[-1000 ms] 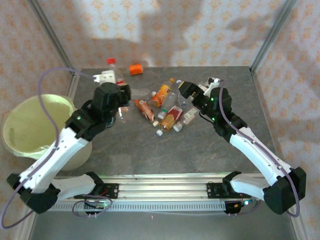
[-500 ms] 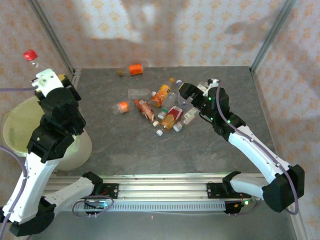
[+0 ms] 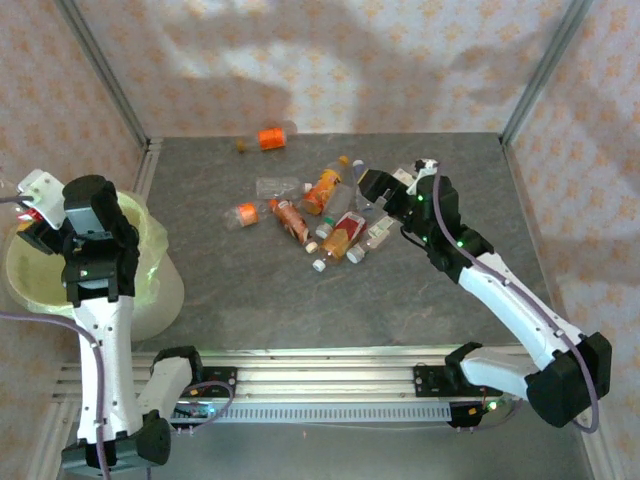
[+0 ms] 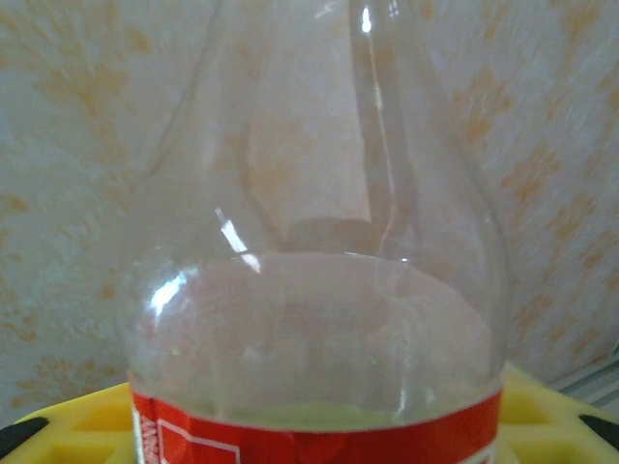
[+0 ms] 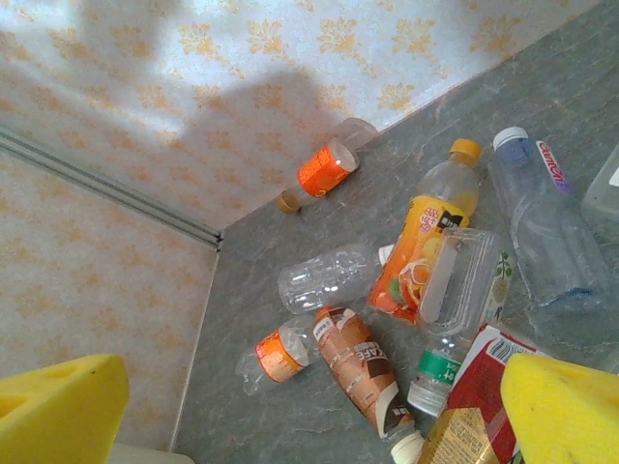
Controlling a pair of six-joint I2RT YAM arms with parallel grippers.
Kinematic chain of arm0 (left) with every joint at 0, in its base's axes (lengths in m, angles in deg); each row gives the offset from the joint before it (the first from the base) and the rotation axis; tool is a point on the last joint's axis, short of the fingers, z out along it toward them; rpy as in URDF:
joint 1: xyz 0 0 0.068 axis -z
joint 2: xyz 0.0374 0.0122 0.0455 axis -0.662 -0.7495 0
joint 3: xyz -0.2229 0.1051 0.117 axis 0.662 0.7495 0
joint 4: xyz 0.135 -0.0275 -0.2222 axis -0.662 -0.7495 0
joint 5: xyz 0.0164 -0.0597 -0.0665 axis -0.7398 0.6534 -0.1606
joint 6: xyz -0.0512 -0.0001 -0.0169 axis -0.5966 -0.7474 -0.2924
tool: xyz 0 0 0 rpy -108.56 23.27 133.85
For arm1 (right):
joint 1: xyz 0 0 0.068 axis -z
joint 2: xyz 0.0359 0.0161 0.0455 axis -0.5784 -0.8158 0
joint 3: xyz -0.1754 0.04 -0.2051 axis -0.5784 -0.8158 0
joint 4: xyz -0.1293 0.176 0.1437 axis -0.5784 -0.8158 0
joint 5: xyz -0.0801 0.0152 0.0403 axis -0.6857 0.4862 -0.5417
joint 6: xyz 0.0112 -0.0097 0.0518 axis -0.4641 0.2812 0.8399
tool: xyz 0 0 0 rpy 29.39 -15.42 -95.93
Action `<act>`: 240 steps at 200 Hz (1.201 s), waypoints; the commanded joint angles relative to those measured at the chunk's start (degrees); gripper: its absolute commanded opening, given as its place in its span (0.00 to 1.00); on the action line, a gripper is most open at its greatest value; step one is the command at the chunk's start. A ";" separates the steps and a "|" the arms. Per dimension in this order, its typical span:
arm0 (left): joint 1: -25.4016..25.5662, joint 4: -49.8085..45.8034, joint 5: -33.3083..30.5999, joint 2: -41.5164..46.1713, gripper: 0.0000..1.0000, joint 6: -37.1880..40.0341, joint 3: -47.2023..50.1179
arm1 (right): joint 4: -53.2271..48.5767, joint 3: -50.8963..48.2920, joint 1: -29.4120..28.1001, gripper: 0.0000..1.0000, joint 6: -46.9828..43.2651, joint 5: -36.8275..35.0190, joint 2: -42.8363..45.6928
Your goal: Put the plastic bottles in the bin
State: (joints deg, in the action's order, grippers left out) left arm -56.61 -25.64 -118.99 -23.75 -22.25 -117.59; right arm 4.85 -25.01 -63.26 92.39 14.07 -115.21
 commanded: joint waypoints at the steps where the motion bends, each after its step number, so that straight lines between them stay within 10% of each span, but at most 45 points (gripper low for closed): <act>1: -2.93 1.18 4.70 0.73 0.54 -2.16 2.90 | -0.84 0.84 0.15 0.99 -1.55 -1.20 1.72; 55: -7.22 10.50 15.80 3.69 0.54 2.42 15.14 | -0.44 -0.26 0.08 0.99 -2.50 -2.45 1.76; 165: -7.35 -6.31 14.75 6.04 0.64 -19.69 14.44 | 0.83 -1.28 0.09 0.99 -5.27 -3.60 0.46; 240: -7.34 -5.87 24.38 3.63 0.75 -19.04 15.78 | 0.09 -0.29 0.11 0.99 -4.48 -2.47 -1.14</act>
State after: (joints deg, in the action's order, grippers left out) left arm -63.36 -30.08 -99.01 -19.38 -40.47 -102.34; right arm 4.39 -26.08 -63.26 88.39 12.09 -116.46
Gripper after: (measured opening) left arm 0.726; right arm 0.991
